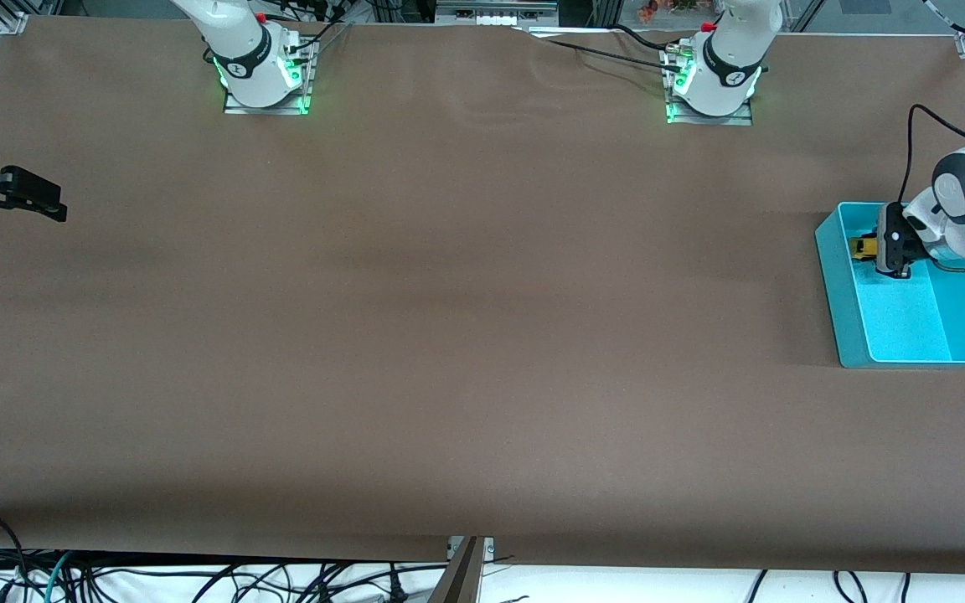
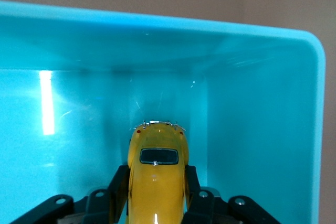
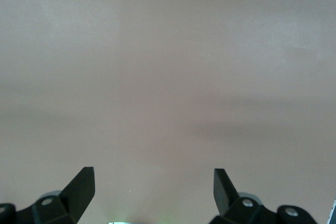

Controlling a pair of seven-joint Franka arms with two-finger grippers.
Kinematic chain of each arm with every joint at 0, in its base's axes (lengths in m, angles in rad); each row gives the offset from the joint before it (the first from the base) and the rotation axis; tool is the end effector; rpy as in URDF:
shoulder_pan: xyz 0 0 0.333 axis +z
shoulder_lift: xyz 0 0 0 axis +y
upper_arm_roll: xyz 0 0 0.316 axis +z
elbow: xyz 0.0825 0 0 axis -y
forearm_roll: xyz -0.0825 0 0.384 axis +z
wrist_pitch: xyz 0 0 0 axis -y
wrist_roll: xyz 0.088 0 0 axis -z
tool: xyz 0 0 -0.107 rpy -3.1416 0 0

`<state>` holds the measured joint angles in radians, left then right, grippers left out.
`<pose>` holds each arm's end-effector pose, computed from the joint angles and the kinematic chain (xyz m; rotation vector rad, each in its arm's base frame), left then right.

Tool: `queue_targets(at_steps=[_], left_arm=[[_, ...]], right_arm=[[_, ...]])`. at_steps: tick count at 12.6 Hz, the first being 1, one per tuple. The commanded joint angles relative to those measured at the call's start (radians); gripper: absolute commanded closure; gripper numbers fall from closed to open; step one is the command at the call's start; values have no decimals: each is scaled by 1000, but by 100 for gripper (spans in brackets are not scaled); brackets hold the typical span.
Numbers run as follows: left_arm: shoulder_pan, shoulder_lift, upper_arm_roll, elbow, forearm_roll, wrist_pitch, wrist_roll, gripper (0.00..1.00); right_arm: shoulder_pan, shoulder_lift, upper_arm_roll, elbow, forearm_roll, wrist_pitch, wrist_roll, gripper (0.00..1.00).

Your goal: Wind and store yellow beetle car

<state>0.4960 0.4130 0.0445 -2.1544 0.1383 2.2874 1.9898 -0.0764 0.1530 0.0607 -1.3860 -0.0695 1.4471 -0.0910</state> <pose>0.4572 0.2788 0.1850 2.0619 -2.0320 -0.2746 0.5883 -0.0204 0.6131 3.0812 0.1073 -0.1461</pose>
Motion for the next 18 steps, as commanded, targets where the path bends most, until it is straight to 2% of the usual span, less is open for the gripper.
queue_targets(at_steps=[1, 6, 8, 11, 15, 18], left_arm=[[10, -10, -6, -1, 20, 0, 18, 0], [-4, -88, -11, -1, 18, -32, 23, 0], [-23, -163, -12, 11, -8, -132, 18, 1], [-94, -266, -14, 33, -34, -181, -90, 1], [-201, -342, -18, 200, -34, -455, -319, 1], [-281, -405, -22, 289, -35, -523, -480, 1]], right_arm=[[-6, -9, 1, -8, 20, 6, 5, 0], [-8, -9, 1, -7, 20, 4, 5, 0], [-8, -9, 1, -7, 20, 6, 5, 0], [-8, -9, 1, -7, 20, 6, 5, 0], [-8, -9, 1, -8, 20, 6, 5, 0], [-8, -9, 1, -7, 20, 6, 5, 0]])
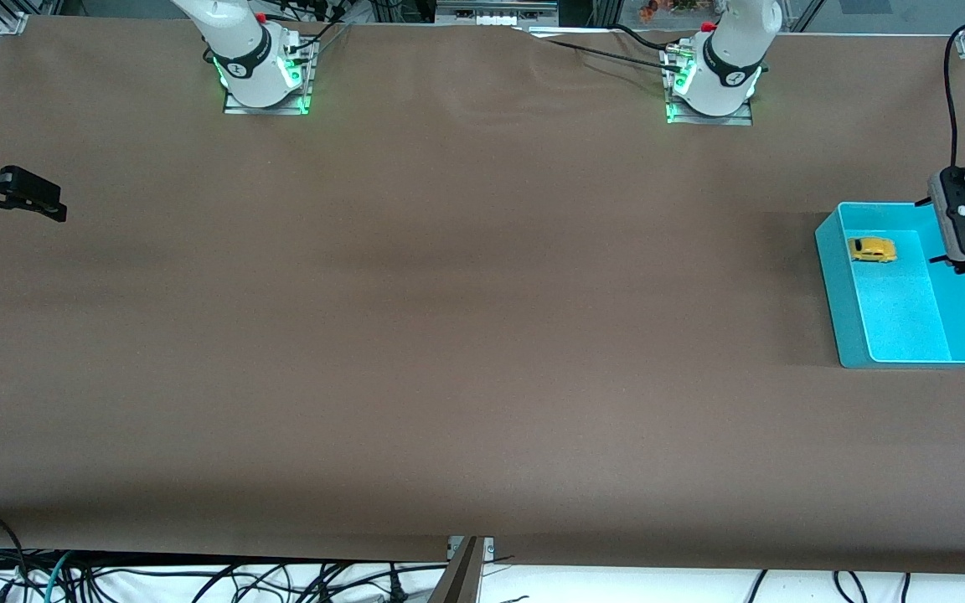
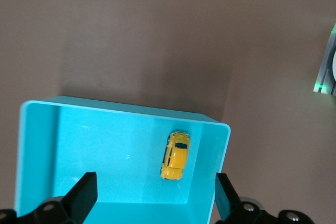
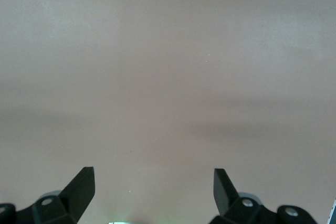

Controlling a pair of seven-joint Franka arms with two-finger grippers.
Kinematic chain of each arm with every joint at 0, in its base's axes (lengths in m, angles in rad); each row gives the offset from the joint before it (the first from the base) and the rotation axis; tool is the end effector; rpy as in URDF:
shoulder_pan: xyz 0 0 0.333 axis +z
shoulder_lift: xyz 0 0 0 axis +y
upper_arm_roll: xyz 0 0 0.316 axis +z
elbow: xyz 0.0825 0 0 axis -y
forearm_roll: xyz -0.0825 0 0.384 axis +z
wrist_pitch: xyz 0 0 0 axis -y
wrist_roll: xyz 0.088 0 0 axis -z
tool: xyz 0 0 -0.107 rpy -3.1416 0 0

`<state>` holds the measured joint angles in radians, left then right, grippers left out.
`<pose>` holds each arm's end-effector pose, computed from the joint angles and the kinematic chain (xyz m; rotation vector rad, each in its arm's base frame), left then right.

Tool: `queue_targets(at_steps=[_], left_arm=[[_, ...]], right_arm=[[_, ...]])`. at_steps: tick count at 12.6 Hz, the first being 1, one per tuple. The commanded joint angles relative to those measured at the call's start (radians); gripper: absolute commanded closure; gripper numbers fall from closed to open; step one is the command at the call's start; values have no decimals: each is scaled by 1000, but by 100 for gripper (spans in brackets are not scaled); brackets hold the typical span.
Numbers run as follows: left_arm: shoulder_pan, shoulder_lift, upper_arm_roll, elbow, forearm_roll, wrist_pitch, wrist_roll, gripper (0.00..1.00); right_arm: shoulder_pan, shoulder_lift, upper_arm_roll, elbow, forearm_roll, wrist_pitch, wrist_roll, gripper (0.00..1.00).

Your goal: Wind and store yellow beetle car

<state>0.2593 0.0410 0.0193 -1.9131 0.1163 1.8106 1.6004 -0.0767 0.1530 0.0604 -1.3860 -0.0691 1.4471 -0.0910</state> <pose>0.5304 0.1616 0.4603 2.3973 -1.9337 -0.2697 0.5883 -0.0207 0.6131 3.0816 0.1064 -0.1461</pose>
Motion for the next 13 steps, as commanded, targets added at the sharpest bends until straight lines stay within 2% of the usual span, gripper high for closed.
queue_targets(at_steps=[1, 6, 10, 13], left_arm=[[-72, -55, -13, 63, -14, -59, -155, 1], [-143, -118, -59, 147, -10, -236, -614, 1], [-189, -130, -61, 164, -14, -260, -938, 1], [-209, -132, -61, 175, -90, -271, -1201, 1]], right_arm=[[-8, -9, 1, -7, 20, 6, 4, 0], [-8, -9, 1, -8, 20, 6, 4, 0], [-8, -9, 1, -8, 20, 6, 4, 0], [-8, -9, 1, -7, 20, 6, 4, 0]])
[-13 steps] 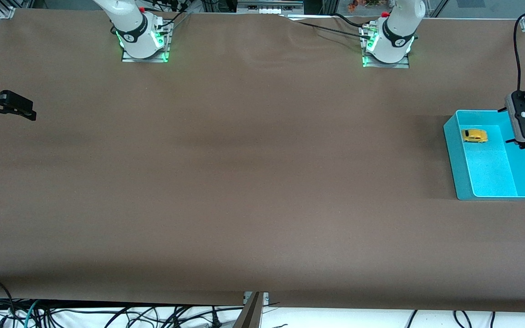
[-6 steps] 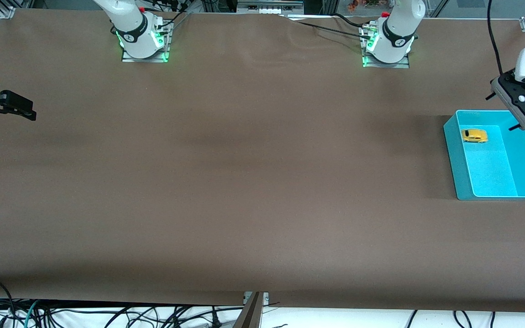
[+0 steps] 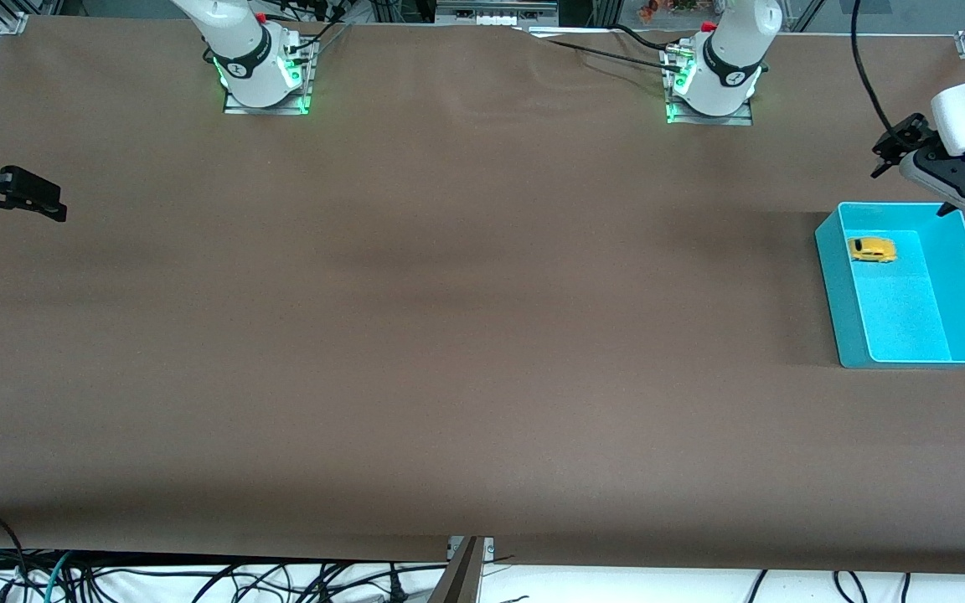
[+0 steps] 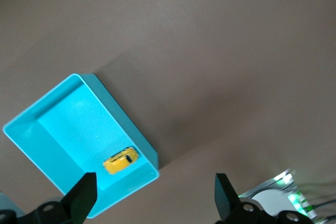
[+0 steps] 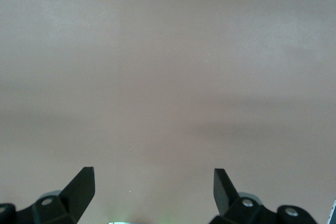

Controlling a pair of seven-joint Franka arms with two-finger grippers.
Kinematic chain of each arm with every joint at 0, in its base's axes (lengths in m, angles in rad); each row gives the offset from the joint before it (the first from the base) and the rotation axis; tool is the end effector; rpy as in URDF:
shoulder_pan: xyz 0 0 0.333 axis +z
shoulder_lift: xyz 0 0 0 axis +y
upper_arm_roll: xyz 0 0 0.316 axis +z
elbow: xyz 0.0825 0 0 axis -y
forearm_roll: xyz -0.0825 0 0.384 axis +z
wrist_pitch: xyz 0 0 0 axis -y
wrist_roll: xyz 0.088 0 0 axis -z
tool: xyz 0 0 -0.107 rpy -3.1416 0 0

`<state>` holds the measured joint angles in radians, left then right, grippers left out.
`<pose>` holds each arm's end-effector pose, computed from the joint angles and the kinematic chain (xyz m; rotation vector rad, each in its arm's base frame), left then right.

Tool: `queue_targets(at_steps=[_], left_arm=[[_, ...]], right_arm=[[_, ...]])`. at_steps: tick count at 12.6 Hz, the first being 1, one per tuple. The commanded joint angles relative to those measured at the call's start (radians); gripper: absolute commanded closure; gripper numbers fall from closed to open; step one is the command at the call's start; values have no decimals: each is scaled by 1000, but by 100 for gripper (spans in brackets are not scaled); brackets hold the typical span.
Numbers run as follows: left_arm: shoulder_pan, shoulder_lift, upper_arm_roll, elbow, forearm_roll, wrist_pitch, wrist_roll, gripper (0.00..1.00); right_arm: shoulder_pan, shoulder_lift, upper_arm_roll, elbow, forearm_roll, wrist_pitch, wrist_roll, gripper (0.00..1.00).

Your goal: Wind and store yellow beetle car

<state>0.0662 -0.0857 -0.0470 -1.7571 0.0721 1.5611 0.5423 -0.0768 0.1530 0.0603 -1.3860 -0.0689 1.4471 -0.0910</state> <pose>0.5210 0.0169 0.5826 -2.9865 0.8041 0.1969 0.5883 -0.0208 0.6131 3.0818 0.1061 -0.1461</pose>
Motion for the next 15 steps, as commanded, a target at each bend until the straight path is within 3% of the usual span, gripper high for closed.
queue_targets(at_steps=[1, 4, 10, 12, 15], left_arm=[[-19, -2, 4, 21, -58, 5, -201, 1], [-26, 3, -11, 19, -95, 48, -341, 5], [-87, 35, -44, 22, -94, 91, -594, 1], [-101, 104, -44, 89, -89, 126, -616, 0], [-92, 123, -40, 125, -87, 132, -616, 0]], right_arm=[[-8, -9, 1, -8, 20, 6, 4, 0], [-8, -9, 1, -7, 20, 6, 5, 0], [-8, -9, 1, -8, 20, 7, 10, 0], [-8, -9, 1, -8, 20, 6, 10, 0], [-8, -9, 1, -7, 20, 6, 8, 0]])
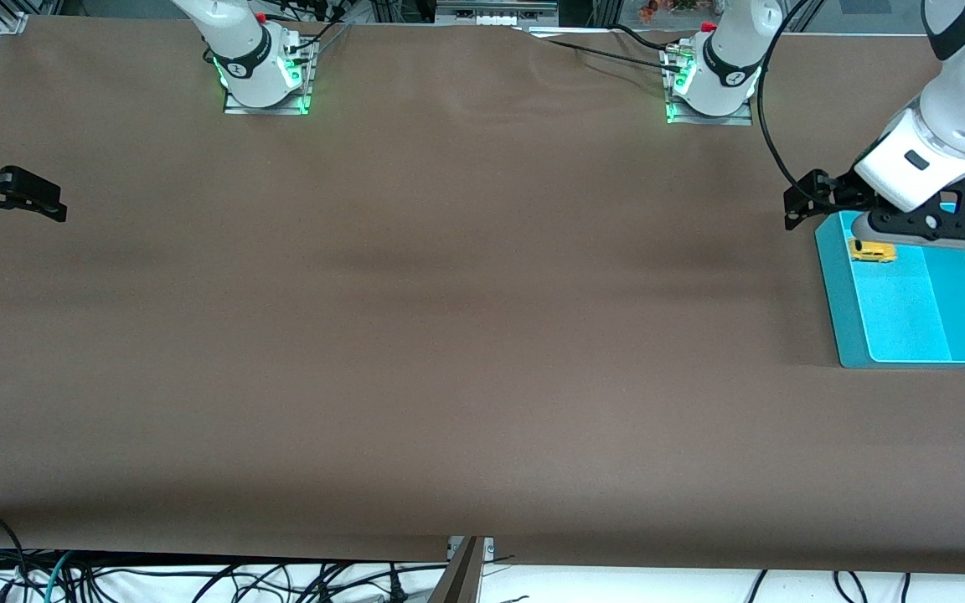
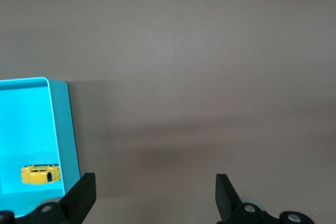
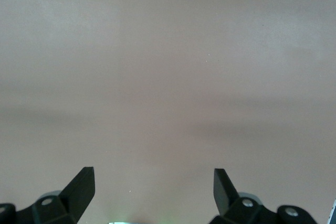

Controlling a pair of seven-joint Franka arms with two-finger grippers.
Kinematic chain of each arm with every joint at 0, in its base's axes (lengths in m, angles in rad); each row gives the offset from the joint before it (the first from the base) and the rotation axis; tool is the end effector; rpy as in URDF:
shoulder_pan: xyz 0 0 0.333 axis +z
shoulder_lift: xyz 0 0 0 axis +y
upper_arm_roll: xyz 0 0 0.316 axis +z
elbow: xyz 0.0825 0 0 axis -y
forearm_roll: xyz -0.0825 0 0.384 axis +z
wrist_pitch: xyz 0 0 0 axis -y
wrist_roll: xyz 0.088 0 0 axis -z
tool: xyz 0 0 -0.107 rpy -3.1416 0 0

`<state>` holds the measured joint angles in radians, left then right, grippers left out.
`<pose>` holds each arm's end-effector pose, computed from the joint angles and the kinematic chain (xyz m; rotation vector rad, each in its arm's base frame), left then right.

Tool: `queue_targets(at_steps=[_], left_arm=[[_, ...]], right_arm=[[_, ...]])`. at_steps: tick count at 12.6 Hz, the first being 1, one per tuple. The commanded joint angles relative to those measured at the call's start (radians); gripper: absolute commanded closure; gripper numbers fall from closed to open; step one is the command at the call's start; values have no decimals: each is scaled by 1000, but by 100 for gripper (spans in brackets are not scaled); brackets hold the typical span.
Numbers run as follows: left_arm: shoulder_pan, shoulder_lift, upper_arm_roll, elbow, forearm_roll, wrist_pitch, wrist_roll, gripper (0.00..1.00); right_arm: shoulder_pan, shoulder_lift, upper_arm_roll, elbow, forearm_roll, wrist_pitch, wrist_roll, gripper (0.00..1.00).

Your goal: Wind and store yellow beetle car

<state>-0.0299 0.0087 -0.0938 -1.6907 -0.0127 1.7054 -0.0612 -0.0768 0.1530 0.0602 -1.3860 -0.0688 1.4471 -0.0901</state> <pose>0.5608 -0.0707 0.5744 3.1262 -0.0951 0.0075 0.5883 -0.0208 0.6131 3.0819 0.1046 -0.1461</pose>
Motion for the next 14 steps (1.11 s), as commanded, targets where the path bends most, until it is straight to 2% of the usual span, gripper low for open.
queue_targets(at_steps=[1, 3, 14], left_arm=[[14, 28, 6, 60, -1, -13, -11, 0], [74, 22, 0, 59, -1, -12, -12, 0], [79, -1, 0, 52, 14, -62, -17, 0]], right_arm=[[-8, -9, 1, -8, 20, 6, 7, 0], [-8, -9, 1, -8, 20, 6, 7, 0], [-8, -9, 1, -7, 20, 6, 7, 0]])
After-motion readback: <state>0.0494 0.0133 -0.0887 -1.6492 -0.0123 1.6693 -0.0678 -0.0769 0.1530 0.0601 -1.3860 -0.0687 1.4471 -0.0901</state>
